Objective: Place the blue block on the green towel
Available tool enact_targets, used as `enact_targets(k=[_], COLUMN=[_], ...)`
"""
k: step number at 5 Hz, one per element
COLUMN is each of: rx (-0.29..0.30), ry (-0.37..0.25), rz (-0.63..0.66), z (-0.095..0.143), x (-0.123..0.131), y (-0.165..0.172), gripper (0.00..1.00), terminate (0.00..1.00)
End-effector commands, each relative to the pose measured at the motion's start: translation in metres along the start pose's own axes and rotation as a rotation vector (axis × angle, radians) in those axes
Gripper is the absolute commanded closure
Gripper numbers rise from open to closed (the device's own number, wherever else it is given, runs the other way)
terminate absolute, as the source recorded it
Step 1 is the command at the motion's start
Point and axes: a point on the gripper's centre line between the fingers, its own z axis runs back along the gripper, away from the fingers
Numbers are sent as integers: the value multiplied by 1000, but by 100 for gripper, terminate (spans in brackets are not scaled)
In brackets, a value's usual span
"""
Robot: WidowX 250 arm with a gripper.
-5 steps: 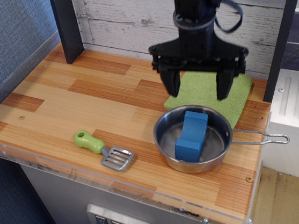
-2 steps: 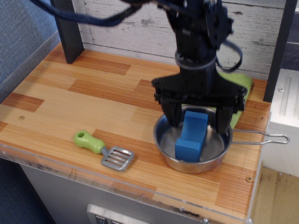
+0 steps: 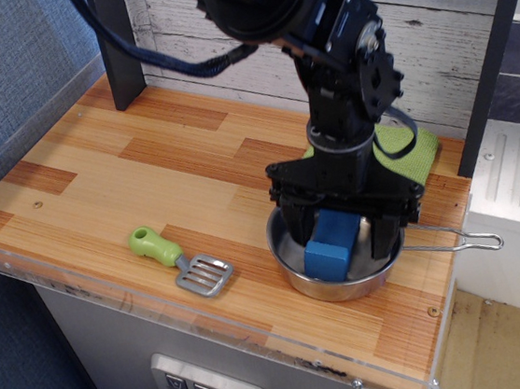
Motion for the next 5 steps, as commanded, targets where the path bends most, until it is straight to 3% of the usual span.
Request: enact_targets(k=[1, 2, 4, 5], rx=[-6, 26, 43, -11], ry=[18, 15, 4, -4], rz=[12, 19, 17, 22], z=[-8, -11, -6, 3], x=[-2, -5, -4, -5], y=[6, 9, 7, 3], gripper=[0, 100, 100, 100], terminate=[0, 0, 0, 0])
